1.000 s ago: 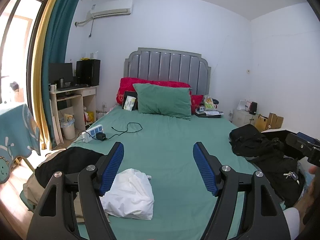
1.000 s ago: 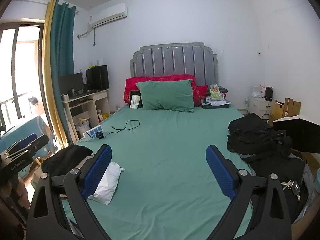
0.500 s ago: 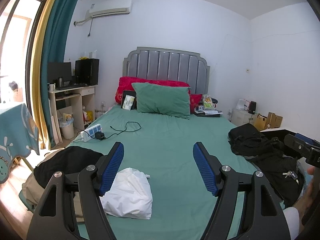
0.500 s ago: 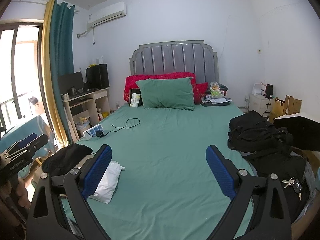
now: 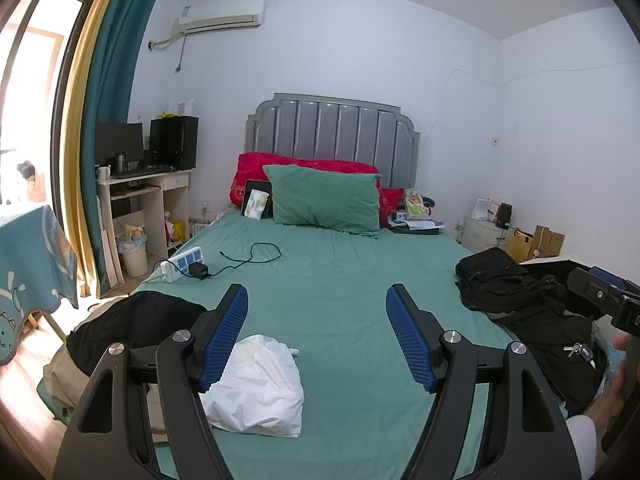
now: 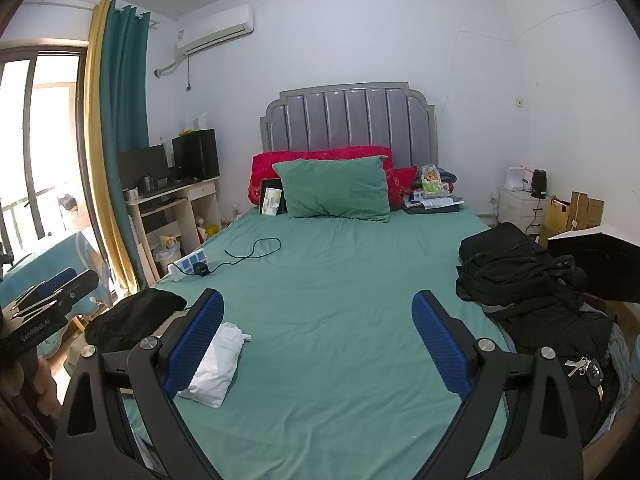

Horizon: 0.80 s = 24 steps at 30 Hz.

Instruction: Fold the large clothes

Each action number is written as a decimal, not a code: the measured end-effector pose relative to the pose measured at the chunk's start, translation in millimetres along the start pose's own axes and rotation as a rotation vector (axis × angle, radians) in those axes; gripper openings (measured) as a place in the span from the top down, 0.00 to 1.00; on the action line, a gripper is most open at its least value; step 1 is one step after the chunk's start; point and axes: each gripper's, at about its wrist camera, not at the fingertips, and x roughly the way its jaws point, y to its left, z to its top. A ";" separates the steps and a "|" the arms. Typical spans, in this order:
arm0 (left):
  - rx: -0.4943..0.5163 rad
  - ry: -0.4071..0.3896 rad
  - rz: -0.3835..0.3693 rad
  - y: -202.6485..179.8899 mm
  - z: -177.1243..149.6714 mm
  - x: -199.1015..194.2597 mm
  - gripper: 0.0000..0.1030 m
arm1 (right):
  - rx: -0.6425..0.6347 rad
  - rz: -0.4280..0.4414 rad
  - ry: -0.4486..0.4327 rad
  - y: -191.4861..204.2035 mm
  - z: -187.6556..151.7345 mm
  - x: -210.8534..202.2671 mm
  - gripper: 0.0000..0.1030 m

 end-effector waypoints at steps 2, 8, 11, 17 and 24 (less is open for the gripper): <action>-0.002 0.001 0.001 -0.2 0.9 0.1 0.27 | 0.000 0.001 0.000 0.5 -0.5 -0.7 0.08; -0.005 0.001 -0.003 -1.1 -0.9 -0.3 0.27 | -0.002 0.002 0.004 1.4 -1.0 -2.5 0.08; -0.004 0.001 -0.006 -2.6 -1.6 -1.0 0.27 | -0.003 0.004 0.006 1.1 -1.3 -1.6 0.08; -0.004 0.000 -0.005 -3.7 -1.7 -1.5 0.27 | -0.003 0.006 0.009 1.2 -1.6 -1.9 0.08; -0.004 0.000 -0.005 -3.8 -1.8 -1.5 0.27 | -0.003 0.005 0.010 2.3 -0.7 -0.4 0.08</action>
